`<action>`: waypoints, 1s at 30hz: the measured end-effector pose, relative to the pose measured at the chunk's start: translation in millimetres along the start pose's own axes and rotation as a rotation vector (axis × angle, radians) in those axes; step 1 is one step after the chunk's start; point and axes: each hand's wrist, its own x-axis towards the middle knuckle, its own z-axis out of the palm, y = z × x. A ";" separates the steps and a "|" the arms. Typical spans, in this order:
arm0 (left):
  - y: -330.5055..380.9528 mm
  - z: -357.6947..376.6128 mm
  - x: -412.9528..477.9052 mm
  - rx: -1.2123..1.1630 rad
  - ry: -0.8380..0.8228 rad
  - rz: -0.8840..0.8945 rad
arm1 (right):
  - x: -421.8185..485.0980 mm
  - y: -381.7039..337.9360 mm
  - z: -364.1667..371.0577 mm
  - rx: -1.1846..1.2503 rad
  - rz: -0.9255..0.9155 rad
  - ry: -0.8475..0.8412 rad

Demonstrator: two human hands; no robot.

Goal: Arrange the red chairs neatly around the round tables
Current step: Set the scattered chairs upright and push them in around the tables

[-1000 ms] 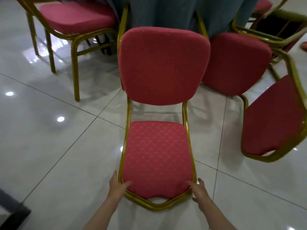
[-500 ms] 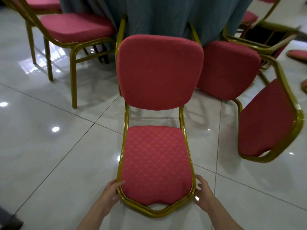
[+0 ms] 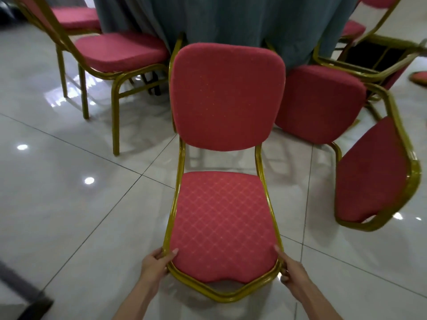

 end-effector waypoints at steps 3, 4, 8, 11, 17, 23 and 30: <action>33.8 -3.8 -21.4 0.067 -0.019 0.020 | -31.3 -24.8 1.0 -0.118 -0.056 -0.026; 46.7 -5.3 -29.1 0.085 -0.019 0.025 | -43.0 -34.5 3.8 -0.122 -0.079 -0.033; 96.3 -11.5 -71.5 0.086 -0.030 0.026 | -105.8 -78.5 11.6 -0.089 -0.148 0.001; 140.0 -13.0 -115.3 0.030 -0.031 0.008 | -159.4 -114.5 16.4 -0.097 -0.179 0.040; 229.2 -15.8 -195.0 -0.081 0.041 0.025 | -253.0 -186.8 25.5 -0.101 -0.172 0.040; 315.6 -12.0 -281.6 -0.164 0.096 0.081 | -339.0 -248.4 35.8 -0.119 -0.145 0.074; 399.1 -2.3 -363.9 -0.116 0.055 0.103 | -421.0 -305.7 50.6 -0.064 -0.090 0.115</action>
